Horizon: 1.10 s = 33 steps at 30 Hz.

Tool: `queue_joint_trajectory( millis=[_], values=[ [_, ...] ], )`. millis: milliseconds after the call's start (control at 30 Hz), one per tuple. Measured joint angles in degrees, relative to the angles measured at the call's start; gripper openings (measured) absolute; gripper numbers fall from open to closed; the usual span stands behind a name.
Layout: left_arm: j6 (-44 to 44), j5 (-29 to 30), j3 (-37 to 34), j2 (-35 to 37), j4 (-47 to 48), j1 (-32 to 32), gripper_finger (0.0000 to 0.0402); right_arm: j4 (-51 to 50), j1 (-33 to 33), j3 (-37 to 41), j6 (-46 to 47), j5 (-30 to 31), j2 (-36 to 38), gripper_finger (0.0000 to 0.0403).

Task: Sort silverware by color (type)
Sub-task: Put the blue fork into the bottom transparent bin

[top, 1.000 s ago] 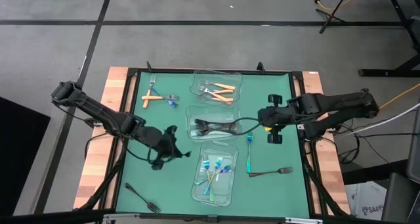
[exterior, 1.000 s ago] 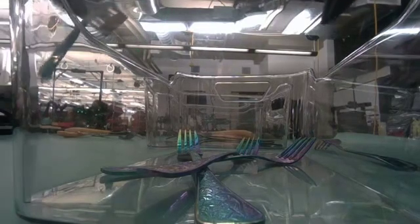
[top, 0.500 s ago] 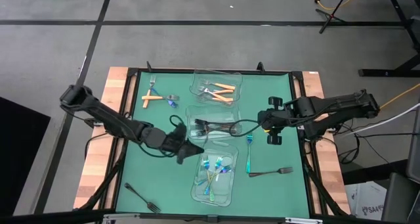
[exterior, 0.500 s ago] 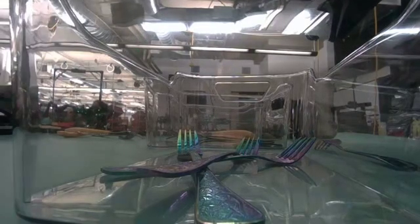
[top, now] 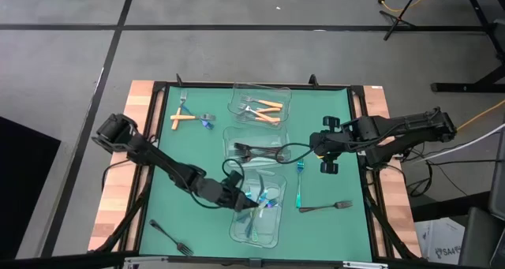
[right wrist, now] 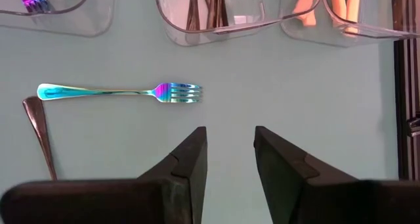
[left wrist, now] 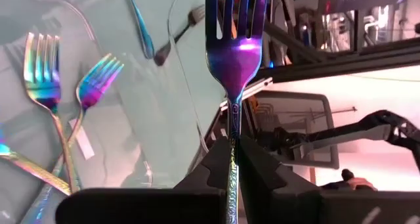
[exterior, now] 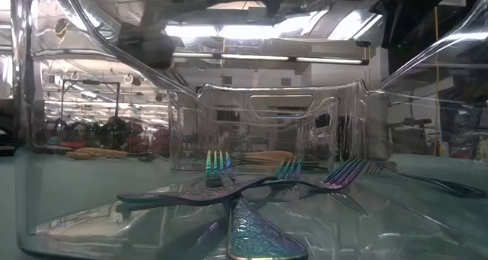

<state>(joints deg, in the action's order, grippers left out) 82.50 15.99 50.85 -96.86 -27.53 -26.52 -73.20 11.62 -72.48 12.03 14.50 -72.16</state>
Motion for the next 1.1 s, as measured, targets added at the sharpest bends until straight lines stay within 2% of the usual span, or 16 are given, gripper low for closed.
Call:
queue_joint_trajectory(
  millis=[133, 567, 1100],
  values=[
    [-0.01, -0.54, 1.61, -1.99, 0.27, 0.32, 0.0011, 0.49, 0.00, 0.01, 0.00, 0.00, 0.00, 0.0115],
    [0.08, -0.70, 1.86, -2.19, 11.39, 0.17, 0.0012, 1.58, 0.00, 0.01, 0.04, 0.02, -0.02, 0.0115],
    [-0.07, -0.68, 1.86, -2.19, 15.86, 0.17, 0.0053, 1.58, 0.00, -0.01, -0.24, 0.02, -0.02, 0.0115]
  ],
)
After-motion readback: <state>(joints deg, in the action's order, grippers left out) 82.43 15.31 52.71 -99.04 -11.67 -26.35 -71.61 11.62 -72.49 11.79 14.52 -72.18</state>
